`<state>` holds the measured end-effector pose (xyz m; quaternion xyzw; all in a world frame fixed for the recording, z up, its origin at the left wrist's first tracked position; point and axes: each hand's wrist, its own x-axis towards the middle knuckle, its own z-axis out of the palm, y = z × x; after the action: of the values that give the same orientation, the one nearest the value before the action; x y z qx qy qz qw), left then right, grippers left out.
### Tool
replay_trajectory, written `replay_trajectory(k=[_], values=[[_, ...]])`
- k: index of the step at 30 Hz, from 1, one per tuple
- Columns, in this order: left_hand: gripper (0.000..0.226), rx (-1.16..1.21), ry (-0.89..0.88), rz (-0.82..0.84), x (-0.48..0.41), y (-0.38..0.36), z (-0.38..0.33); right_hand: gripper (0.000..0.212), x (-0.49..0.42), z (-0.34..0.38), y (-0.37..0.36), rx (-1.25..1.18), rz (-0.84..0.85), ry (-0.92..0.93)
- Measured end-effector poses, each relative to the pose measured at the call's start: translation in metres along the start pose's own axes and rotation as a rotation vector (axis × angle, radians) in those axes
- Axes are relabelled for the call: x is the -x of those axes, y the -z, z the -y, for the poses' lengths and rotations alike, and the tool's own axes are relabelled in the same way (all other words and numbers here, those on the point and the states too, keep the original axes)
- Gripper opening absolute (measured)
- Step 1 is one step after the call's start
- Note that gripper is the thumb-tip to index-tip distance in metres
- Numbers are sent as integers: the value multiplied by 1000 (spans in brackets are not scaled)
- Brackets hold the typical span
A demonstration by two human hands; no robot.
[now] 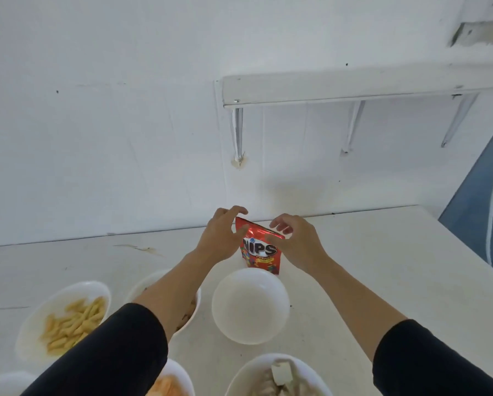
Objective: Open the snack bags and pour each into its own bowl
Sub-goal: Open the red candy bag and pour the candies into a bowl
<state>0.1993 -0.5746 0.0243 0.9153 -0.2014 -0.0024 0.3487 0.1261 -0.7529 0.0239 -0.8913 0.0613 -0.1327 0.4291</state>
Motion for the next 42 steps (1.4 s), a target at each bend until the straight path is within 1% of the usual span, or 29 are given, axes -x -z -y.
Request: replay_trajectory(k=[3,5,6,8,11,14,18,21,26,30,37,42], values=[[20,-11,-25,26,-8,-16,15,28,-1,-15,-12,-29,18,-4],[14,-8,-31,-3,-8,-20,20,36,-1,-22,-17,-10,-35,1],[16,-2,-38,-19,-8,-20,21,38,-2,-23,-19,0,-70,14],[21,25,-63,-62,-7,-14,20,38,-4,-17,-21,-19,-128,50],[23,64,-87,-152,-4,10,12,37,-11,7,-17,-113,-189,132],[19,67,-110,-248,3,46,11,31,-17,38,-19,-210,-184,218],[16,58,-112,-329,27,104,24,29,-20,86,-40,-283,-100,323],[18,47,-67,-386,56,152,48,27,-16,130,-69,-316,11,392],[20,66,37,-463,122,228,107,29,3,207,-142,-317,209,493],[17,40,125,-516,183,287,167,27,25,268,-214,-336,327,564],[10,-155,274,-512,282,363,260,26,73,346,-337,-360,442,617],[11,-164,358,-437,332,372,315,27,97,356,-400,-284,504,634]])
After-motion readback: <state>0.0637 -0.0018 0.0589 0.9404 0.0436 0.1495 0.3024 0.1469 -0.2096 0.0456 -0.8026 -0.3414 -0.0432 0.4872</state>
